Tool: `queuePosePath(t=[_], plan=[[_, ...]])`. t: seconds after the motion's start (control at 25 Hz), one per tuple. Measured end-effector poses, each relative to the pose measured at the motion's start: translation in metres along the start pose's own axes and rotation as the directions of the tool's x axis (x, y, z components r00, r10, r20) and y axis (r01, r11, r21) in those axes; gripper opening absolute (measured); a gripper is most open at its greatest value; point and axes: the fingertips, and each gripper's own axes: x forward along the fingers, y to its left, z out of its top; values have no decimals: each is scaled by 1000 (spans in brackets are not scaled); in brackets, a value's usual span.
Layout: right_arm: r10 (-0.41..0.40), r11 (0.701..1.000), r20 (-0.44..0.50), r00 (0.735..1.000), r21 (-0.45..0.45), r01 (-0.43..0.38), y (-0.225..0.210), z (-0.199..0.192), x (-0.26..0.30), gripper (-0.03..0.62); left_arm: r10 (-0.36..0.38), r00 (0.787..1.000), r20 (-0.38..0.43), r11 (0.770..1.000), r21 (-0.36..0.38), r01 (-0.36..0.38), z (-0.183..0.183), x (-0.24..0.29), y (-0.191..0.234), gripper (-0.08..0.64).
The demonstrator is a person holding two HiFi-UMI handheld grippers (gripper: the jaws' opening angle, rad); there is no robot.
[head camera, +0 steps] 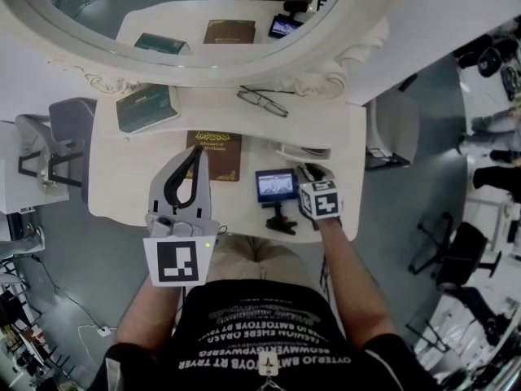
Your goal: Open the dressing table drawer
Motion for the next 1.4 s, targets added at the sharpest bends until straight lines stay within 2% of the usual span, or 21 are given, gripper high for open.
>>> queuePosePath(t=[1.4], plan=[[35, 999, -2, 999, -1, -35, 16, -20, -8, 80, 7, 1000, 9, 1000, 0, -7, 0, -15, -10, 2]])
